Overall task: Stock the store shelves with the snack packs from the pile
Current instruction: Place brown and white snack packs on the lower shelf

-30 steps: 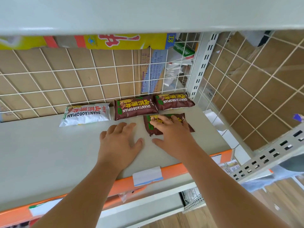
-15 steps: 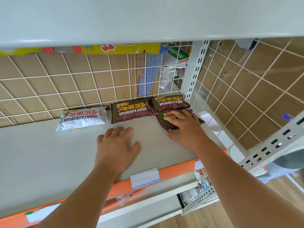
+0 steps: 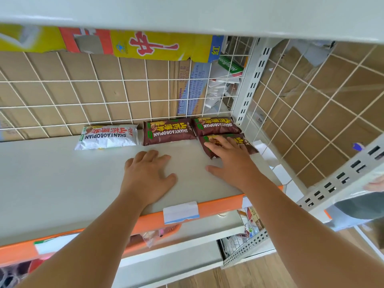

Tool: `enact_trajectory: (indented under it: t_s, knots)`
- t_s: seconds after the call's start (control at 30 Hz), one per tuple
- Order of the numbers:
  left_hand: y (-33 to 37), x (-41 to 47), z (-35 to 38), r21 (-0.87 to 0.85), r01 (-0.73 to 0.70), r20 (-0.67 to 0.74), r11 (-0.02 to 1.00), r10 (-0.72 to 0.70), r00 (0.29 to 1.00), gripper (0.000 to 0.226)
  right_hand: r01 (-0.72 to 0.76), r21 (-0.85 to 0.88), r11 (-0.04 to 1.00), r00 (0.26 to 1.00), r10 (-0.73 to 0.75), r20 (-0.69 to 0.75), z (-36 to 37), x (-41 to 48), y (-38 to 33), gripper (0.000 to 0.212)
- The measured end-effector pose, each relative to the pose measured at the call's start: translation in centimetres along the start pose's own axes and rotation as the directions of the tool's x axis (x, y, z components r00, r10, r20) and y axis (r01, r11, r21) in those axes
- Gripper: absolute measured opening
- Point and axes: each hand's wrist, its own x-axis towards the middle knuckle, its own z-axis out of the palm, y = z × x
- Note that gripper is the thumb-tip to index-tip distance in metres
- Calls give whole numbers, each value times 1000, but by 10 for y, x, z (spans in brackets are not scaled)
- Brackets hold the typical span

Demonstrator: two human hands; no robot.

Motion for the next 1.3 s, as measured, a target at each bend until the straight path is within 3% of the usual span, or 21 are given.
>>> enact_trajectory:
  t_s: [0.17, 0.4, 0.5, 0.63, 0.8, 0.87, 1.0, 1.17, 1.3]
  knots:
    - [-7, -16, -4, -83, -44, 143, 996, 55, 988, 78, 163, -24, 986, 986, -164, -39, 5, -2, -63, 67]
    - [-75, -77, -31, -96, 7, 124, 995, 5, 992, 68, 378, 102, 920, 919, -386, 76, 23, 2, -181, 69]
    - [-128, -122, -51, 11, 117, 107, 993, -117, 987, 68, 420, 221, 880, 886, -451, 109, 31, 0, -245, 68]
    - [-203, -210, -77, -54, 346, 101, 937, -339, 935, 65, 470, 389, 793, 816, -558, 152, 31, -14, -338, 58]
    - [-264, -321, -131, -17, 597, 225, 802, -578, 784, 42, 572, 456, 682, 658, -713, 240, 17, -50, -453, 54]
    - [-286, -362, -158, -8, 662, 217, 749, -645, 733, 46, 601, 482, 638, 616, -753, 230, 4, -62, -497, 54]
    - [-322, -437, -222, -27, 766, 27, 643, -765, 643, 49, 686, 479, 547, 543, -824, 162, -40, -84, -581, 50]
    - [-352, -482, -313, -62, 759, -149, 648, -758, 635, 48, 785, 417, 458, 494, -869, 23, -105, -106, -673, 49]
    - [-364, -497, -379, -79, 721, -362, 689, -693, 623, 53, 822, 368, 434, 495, -865, -86, -155, -119, -722, 47]
